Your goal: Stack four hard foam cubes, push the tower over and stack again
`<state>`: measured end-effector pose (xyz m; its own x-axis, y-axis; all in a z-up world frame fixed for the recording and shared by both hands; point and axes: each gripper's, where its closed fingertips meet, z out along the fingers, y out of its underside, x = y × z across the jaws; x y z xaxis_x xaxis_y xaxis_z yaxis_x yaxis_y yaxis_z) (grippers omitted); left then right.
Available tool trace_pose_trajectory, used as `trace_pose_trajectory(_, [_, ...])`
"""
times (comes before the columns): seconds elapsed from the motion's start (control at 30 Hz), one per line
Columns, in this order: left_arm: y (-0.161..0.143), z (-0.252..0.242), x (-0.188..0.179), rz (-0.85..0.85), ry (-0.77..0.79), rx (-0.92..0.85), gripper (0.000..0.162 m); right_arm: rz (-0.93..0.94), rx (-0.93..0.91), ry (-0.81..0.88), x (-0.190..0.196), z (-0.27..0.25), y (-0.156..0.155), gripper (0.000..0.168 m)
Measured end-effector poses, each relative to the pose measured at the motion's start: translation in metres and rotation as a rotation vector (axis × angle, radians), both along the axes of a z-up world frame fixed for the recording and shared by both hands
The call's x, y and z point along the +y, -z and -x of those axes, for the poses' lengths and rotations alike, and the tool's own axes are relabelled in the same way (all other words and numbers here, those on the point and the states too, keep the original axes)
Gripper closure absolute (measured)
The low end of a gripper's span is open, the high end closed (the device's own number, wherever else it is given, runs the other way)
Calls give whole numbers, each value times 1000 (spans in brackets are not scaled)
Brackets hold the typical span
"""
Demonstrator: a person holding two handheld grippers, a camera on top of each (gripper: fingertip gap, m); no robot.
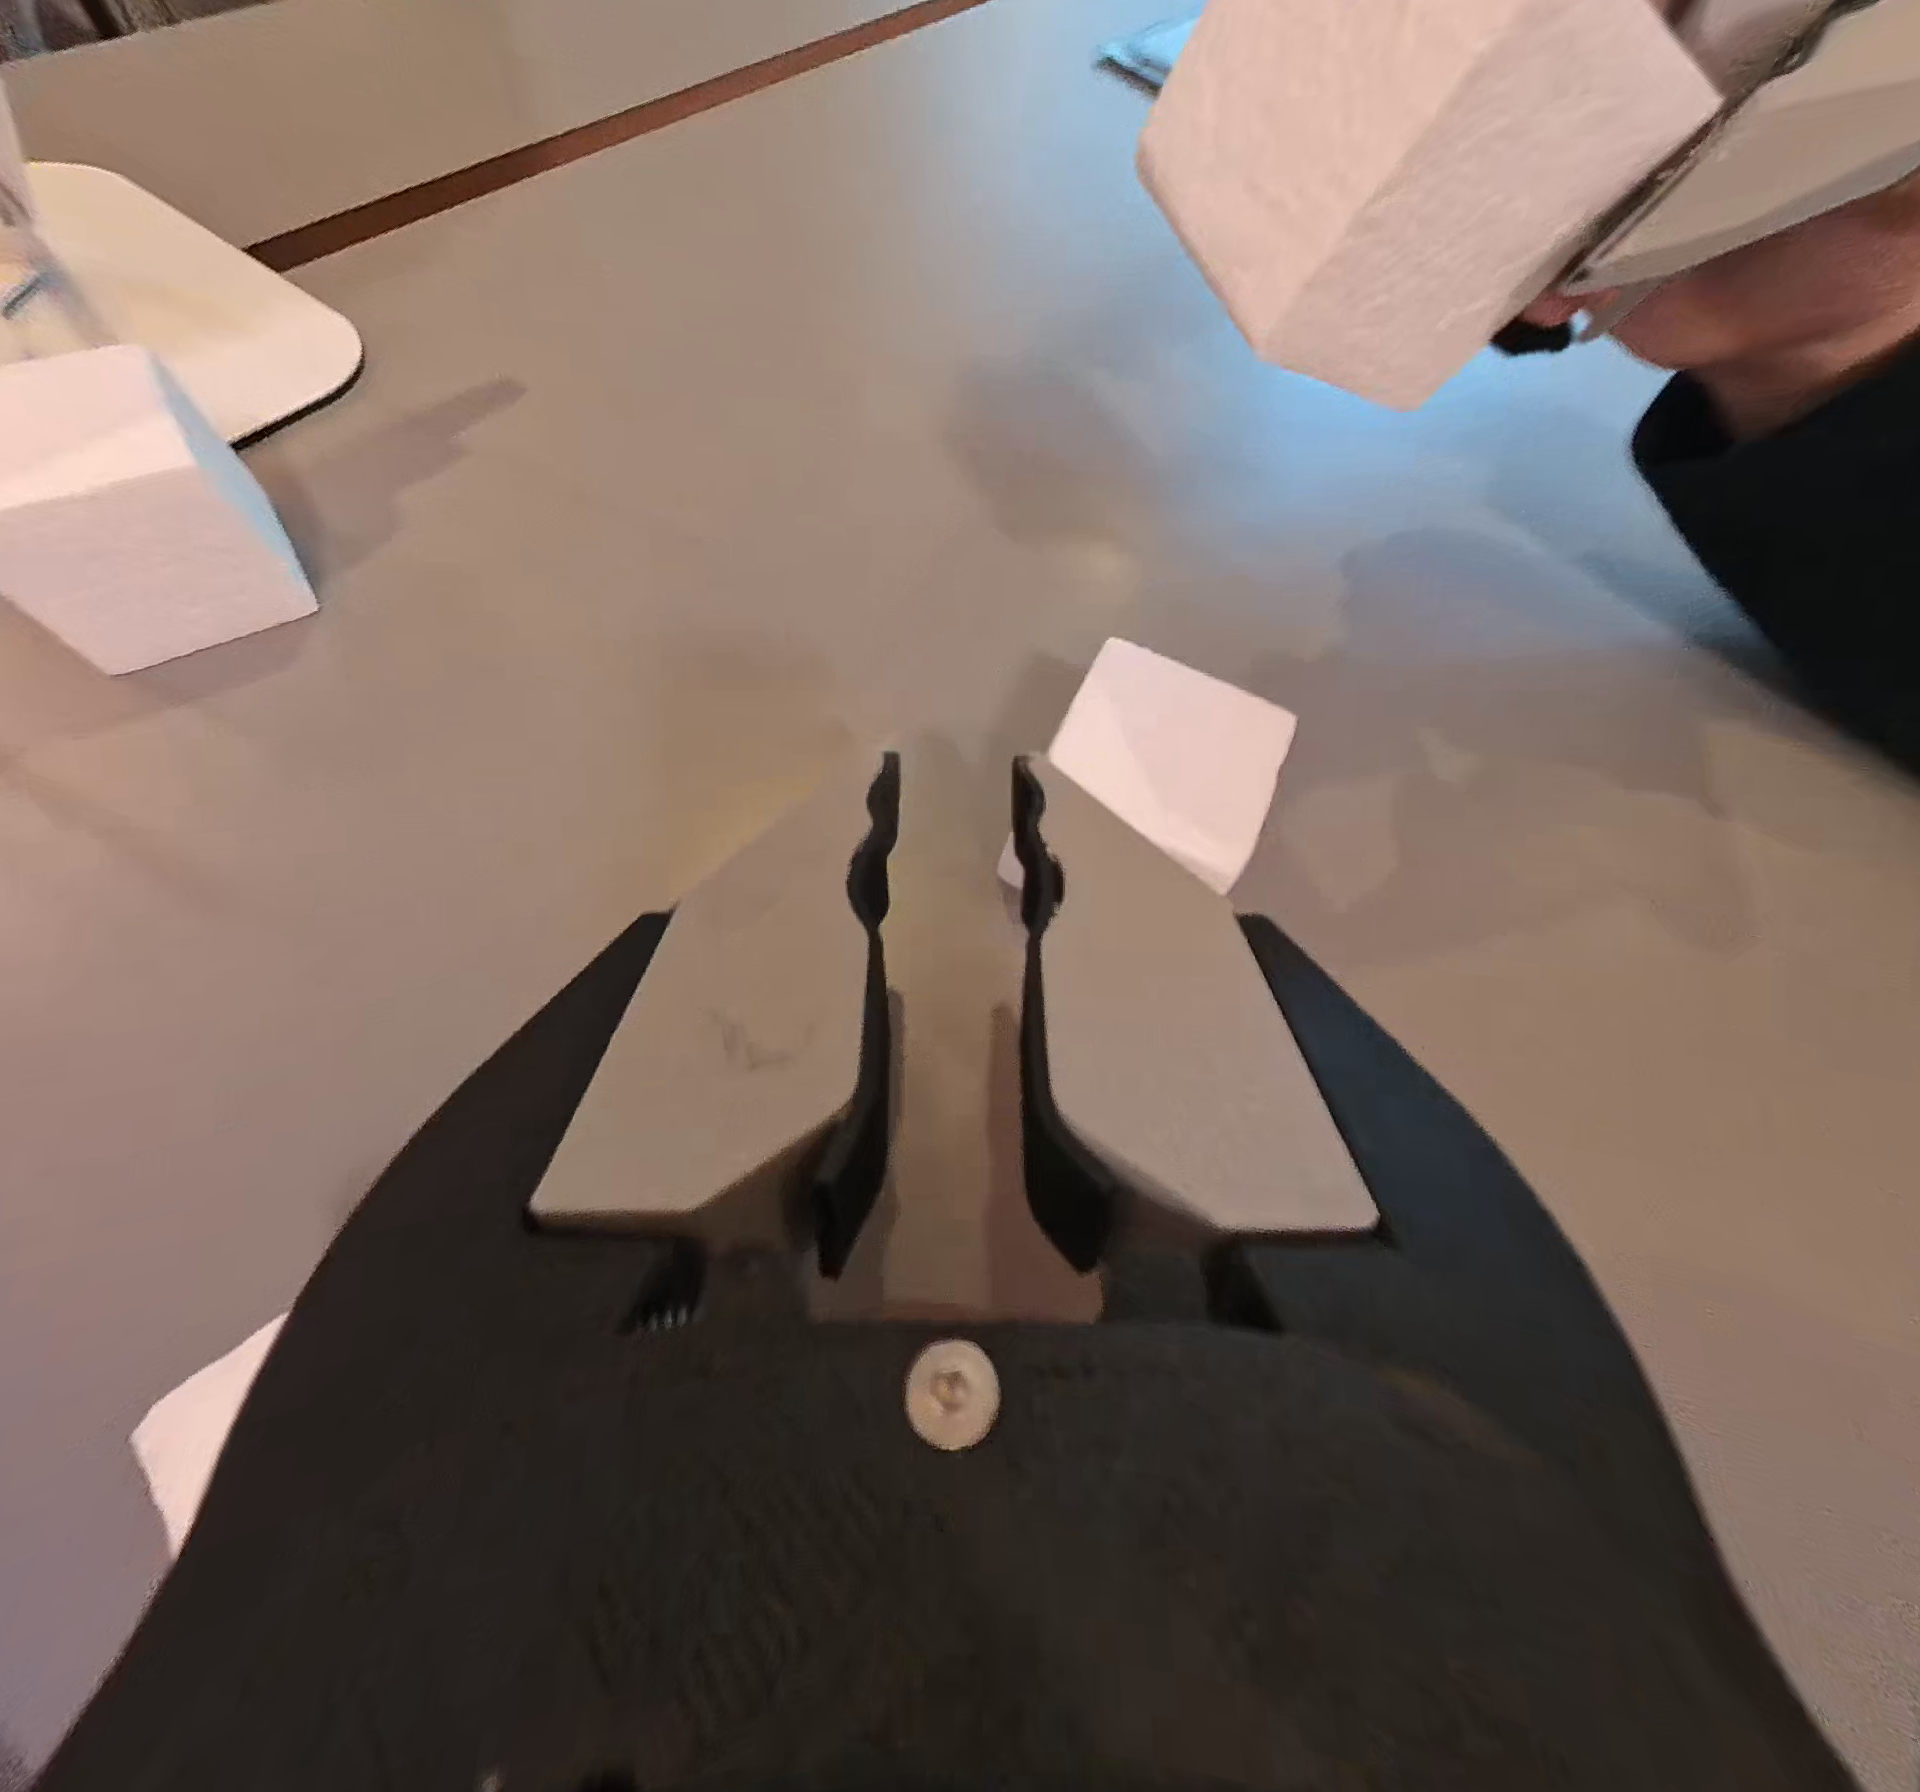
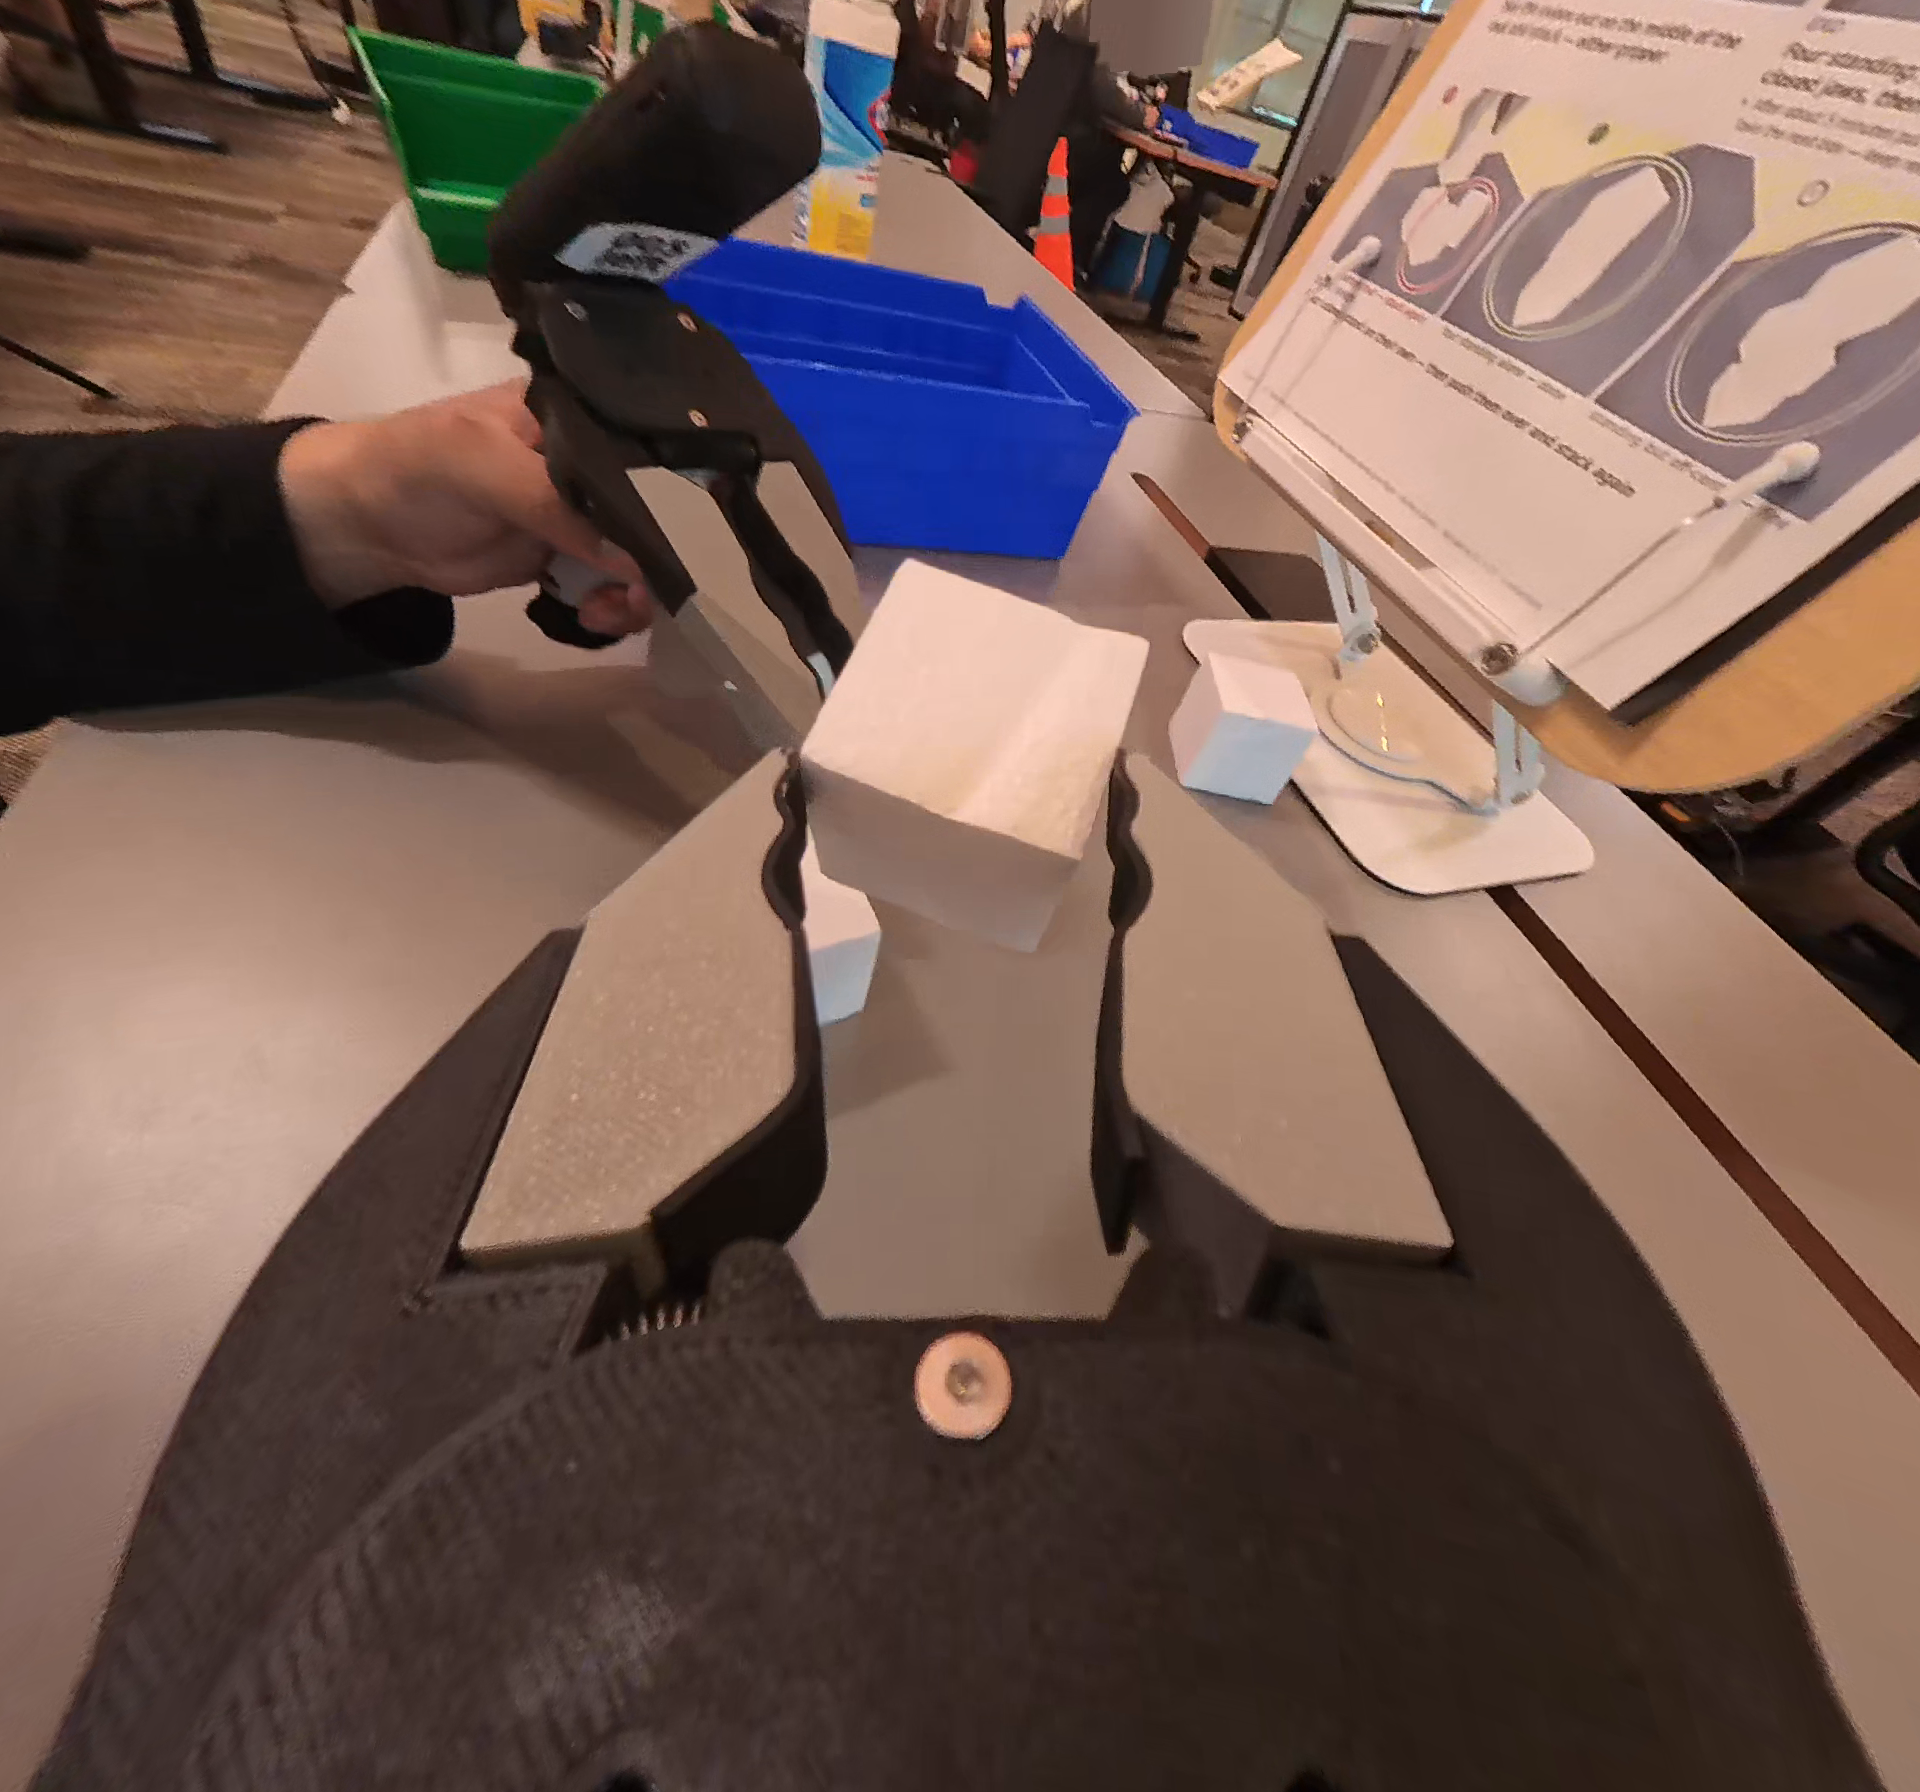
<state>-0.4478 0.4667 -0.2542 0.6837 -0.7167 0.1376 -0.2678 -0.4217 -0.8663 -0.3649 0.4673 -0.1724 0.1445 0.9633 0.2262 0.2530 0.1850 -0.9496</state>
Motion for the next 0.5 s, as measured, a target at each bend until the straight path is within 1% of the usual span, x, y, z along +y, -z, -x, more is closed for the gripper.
trace_pose_trajectory(0.07, [7, -1, -2, 8, 3, 58, 149, -7, -22, 23, 3, -2, 5, 113])
trace_pose_trajectory(0.13, [15, -7, -7, 11, 44, 116, 153, -3, -27, 28, 4, -3, 8, 113])
trace_pose_trajectory(0.27, [33, -17, -14, 30, 88, 220, 162, 5, -39, -15, -2, -4, 12, 113])
trace_pose_trajectory(0.37, [38, -24, -14, 28, 99, 245, 162, 48, -63, -108, -15, -6, 19, 112])
trace_pose_trajectory(0.5, [39, -35, -14, 29, 108, 222, 158, 82, -63, -182, -26, -7, 21, 112])
